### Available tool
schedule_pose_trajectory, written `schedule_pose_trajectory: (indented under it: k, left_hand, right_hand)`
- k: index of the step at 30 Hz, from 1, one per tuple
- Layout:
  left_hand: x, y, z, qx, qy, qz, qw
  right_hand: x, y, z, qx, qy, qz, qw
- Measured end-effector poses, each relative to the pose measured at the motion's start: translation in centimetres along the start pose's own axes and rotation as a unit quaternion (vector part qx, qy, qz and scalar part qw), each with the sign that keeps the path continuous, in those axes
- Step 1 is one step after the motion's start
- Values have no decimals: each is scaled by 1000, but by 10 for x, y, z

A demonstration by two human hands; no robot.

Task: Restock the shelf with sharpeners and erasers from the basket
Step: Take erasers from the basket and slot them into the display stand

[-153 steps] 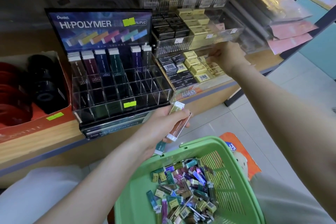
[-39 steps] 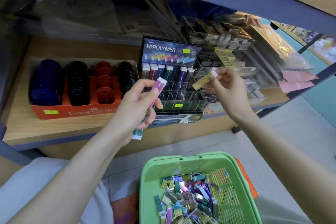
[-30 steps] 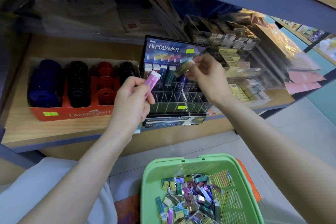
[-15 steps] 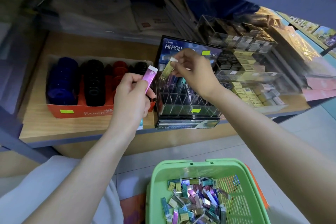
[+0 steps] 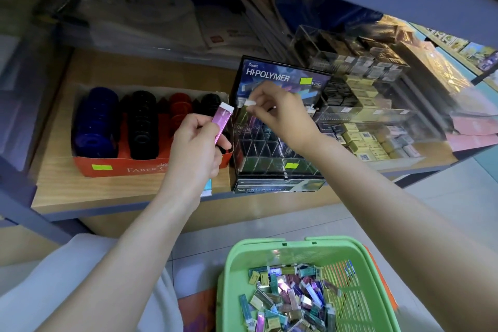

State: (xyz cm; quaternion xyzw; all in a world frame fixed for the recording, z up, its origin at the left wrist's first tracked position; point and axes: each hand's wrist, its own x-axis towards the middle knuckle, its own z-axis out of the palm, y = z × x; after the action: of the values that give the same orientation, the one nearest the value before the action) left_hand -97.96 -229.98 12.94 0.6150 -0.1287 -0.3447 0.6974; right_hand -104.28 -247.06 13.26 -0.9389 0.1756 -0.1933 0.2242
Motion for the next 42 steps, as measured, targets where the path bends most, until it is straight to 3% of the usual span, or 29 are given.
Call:
schedule_pose_trajectory:
  k: [3, 11, 14, 17, 20, 23, 26, 29, 34, 42]
  left_hand:
    - [-1, 1, 1, -14, -10, -18, 1000]
    - [2, 3, -2, 1, -37, 12, 999]
    - [1, 3, -3, 26, -56, 29, 998]
    - [-1, 2, -2, 56, -87, 38, 994]
    - [-3, 0, 3, 79, -134, 44, 987]
    - [-7, 2, 6, -25, -159, 21, 987]
    - [-6, 2, 4, -183, -130, 16, 974]
    - [-3, 2, 3, -230, -99, 54, 967]
    - [-9, -1, 8, -123, -111, 110, 980]
    - [-6, -1, -7, 66, -32, 198, 977]
  right_hand:
    - [1, -1, 6, -72, 6, -15, 997]
    - [3, -12, 6, -76, 49, 59, 994]
    - [-11, -28, -4, 27, 86, 118, 989]
    - [-35, -43, -16, 170, 4, 177, 969]
    - [-57, -49, -22, 236, -53, 172, 955]
    - [-67, -49, -27, 292, -4, 188, 938]
    - [-69, -45, -36, 305, 58, 217, 926]
    - [-75, -42, -38, 307, 43, 249, 918]
    - [-87, -42, -27, 281, -6, 249, 927]
    - [-57, -29, -35, 216, 119, 183, 952]
